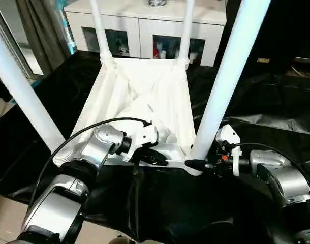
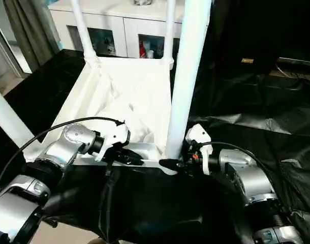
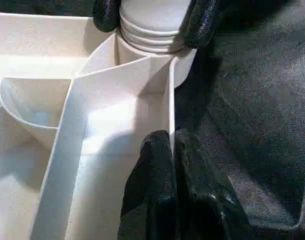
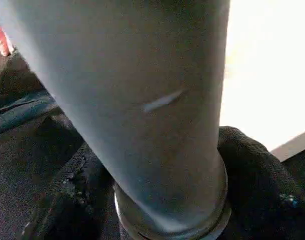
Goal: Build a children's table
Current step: Rotate leg to tighten
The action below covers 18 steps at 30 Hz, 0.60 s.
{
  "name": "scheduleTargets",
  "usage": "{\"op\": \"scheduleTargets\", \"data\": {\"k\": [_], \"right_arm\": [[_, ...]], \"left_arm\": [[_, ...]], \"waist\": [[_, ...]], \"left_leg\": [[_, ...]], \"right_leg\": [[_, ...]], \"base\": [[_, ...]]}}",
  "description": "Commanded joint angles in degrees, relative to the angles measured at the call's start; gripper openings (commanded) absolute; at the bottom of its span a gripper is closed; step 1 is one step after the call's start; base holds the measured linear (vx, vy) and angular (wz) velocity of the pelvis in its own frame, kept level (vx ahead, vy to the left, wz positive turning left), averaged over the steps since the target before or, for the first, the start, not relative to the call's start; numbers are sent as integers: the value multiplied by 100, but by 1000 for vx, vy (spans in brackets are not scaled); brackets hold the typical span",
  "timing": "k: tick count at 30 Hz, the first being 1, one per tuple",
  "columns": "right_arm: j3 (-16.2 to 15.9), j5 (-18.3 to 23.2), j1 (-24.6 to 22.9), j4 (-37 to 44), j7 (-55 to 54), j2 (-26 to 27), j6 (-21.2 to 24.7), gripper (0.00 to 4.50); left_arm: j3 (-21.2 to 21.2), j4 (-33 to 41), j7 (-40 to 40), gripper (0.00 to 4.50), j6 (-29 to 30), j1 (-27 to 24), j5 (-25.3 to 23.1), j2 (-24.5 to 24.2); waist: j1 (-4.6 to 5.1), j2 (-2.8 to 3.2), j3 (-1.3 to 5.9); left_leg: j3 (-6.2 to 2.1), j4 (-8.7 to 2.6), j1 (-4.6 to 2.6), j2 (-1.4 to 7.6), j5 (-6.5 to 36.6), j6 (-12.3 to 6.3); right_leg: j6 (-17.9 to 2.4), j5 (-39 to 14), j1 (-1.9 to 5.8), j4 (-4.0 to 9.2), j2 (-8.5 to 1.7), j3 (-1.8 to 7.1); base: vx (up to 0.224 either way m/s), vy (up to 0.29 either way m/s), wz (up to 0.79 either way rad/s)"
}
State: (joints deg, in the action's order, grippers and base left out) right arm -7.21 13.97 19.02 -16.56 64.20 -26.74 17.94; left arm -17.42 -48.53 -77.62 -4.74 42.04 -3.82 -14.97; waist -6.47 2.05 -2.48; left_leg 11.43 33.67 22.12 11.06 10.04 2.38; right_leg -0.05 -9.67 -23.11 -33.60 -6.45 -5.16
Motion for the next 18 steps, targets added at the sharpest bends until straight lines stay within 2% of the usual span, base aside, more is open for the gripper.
{"op": "scheduleTargets", "data": {"k": [1,3,5,6,7,8,11,13,14,15,18], "right_arm": [[-71,95,-111,72,50,52,47,275],[-71,95,-111,72,50,52,47,275],[128,-273,-97,-507,-1266,566,-195,275],[220,-386,-63,-737,-1755,767,-233,274],[306,-438,-41,-896,-2145,968,-264,274],[393,-414,-22,-966,-2424,1148,-225,274],[515,-343,11,-999,-2807,1441,-146,274],[587,-312,48,-1003,-3123,1682,-95,274],[583,-302,84,-987,-3342,1908,-59,274],[575,-304,97,-987,-3403,1985,-57,273],[386,-511,118,-951,-3501,2131,-276,273]], "left_arm": [[41,98,88,0,55,-8,113,38],[41,98,88,0,55,-8,113,38],[194,-273,1132,0,187,194,-61,360],[231,-406,1494,0,242,270,-121,485],[241,-503,1793,0,314,331,-170,615],[220,-555,2061,0,328,368,-237,730],[142,-596,2423,0,401,390,-357,933],[112,-620,2673,0,525,398,-400,1124],[87,-645,2925,0,618,403,-447,1309],[81,-663,3017,0,640,408,-468,1370],[45,-650,3053,0,615,391,-486,1508]], "waist": [[1,-98,399],[-5,-96,397],[14,-83,378],[51,-68,356],[86,-93,325],[134,-97,308],[206,-98,285],[232,-90,261],[232,-68,251],[270,-66,228],[304,-49,223]], "left_leg": [[-80,-353,-110,249,901,-477],[-83,-357,-119,250,959,-463],[-81,-372,-125,261,1069,-390],[-89,-392,-127,232,1290,-248],[-116,-422,-161,220,1692,-35],[-133,-437,-184,207,1958,91],[-170,-465,-198,201,2258,125],[-175,-475,-244,187,2477,99],[-179,-478,-274,188,2559,108],[-202,-487,-336,183,2817,154],[-233,-489,-375,171,3073,190]], "right_leg": [[-1484,-616,301,268,-279,246],[-1462,-764,298,286,-284,242],[-1425,-948,269,311,-284,251],[-1374,-1246,243,360,-283,247],[-1224,-1863,235,421,-294,236],[-1049,-2362,221,472,-301,235],[-822,-2808,217,544,-290,227],[-685,-3129,183,620,-287,211],[-657,-3233,165,642,-290,202],[-548,-3524,154,720,-285,151],[-387,-3686,138,781,-275,101]], "base": [[0,0,0],[0,0,0],[0,0,0],[0,0,0],[0,0,0],[-50,5,-3],[-17,2,-1],[0,0,0],[0,0,0],[0,0,0],[0,0,0]]}}
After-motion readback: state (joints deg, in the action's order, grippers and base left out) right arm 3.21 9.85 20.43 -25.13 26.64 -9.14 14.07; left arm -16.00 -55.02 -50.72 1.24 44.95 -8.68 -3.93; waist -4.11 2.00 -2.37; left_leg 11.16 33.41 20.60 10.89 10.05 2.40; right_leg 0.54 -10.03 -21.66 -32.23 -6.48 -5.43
